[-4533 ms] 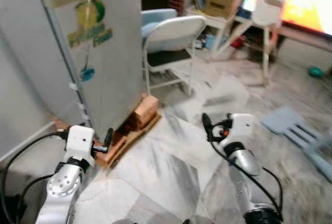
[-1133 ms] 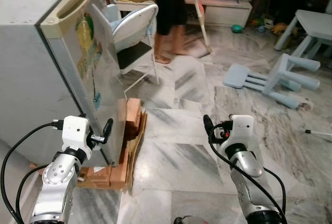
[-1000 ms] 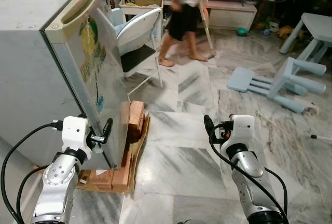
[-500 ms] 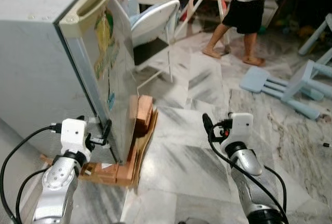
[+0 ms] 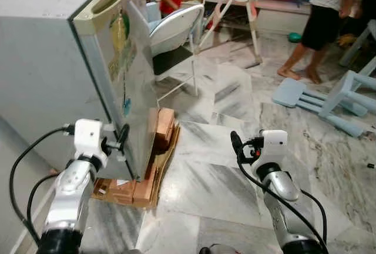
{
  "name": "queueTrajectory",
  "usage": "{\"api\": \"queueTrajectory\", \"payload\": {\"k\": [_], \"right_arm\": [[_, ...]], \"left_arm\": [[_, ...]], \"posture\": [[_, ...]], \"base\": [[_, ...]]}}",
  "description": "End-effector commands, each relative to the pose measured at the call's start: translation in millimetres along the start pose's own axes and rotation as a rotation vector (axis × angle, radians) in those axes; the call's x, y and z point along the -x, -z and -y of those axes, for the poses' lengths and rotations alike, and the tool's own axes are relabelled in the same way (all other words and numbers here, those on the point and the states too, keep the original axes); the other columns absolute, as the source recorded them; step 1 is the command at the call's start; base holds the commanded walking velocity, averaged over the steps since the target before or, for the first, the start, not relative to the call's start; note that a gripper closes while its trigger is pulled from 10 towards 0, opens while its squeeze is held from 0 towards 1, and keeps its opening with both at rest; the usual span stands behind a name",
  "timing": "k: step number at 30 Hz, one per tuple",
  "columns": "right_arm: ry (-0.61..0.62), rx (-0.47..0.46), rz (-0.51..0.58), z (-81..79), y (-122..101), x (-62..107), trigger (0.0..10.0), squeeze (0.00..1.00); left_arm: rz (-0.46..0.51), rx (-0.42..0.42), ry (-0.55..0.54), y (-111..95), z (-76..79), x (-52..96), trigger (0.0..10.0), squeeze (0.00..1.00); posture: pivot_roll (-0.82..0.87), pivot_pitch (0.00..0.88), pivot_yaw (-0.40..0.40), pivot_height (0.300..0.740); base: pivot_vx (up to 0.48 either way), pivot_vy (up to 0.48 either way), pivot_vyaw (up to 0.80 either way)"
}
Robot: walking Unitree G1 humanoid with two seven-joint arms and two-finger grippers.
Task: Restocking fridge
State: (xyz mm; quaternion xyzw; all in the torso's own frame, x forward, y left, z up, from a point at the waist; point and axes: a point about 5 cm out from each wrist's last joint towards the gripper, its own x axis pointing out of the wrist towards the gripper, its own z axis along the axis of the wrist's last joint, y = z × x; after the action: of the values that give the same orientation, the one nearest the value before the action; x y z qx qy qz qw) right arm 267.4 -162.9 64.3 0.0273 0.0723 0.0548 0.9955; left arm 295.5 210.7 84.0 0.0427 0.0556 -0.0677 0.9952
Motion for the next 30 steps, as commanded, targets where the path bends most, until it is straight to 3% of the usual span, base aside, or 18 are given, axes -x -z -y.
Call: {"api": "queueTrajectory", "payload": {"k": [1,13,21,27,30], "right_arm": [[0.013,0.016,0.006,4.4,-4.6,1.5,10.0,0.0],[0.04,0.028,-0.01,10.8,-4.7,13.3,10.0,0.0],[0.047,0.031,-0.02,11.3,-4.1,17.2,10.0,0.0],[0.055,0.055,-0.061,15.0,1.6,21.2,10.0,0.0],[0.046,0.111,-0.172,17.5,15.4,22.7,10.0,0.0]], "left_arm": [[-0.012,-0.01,-0.013,-0.2,-3.2,-5.4,10.0,0.0],[-0.02,-0.036,-0.064,-17.7,-13.7,-40.2,10.0,0.0],[-0.01,-0.044,-0.052,-32.5,-8.4,-58.3,10.0,0.0],[0.012,-0.048,-0.001,-41.9,6.6,-69.1,10.0,0.0],[0.036,-0.06,0.072,-49.9,28.8,-77.7,10.0,0.0]], "posture": [[0.02,0.061,-0.039,0.74],[-0.01,0.076,-0.025,0.74],[-0.02,0.078,-0.022,0.74],[-0.01,0.079,-0.026,0.74],[-0.01,0.086,-0.033,0.74]], "base": [[0.0,0.0,0.0],[0.0,0.0,0.0],[0.0,0.0,0.0],[0.0,0.0,0.0],[0.0,0.0,0.0]]}}
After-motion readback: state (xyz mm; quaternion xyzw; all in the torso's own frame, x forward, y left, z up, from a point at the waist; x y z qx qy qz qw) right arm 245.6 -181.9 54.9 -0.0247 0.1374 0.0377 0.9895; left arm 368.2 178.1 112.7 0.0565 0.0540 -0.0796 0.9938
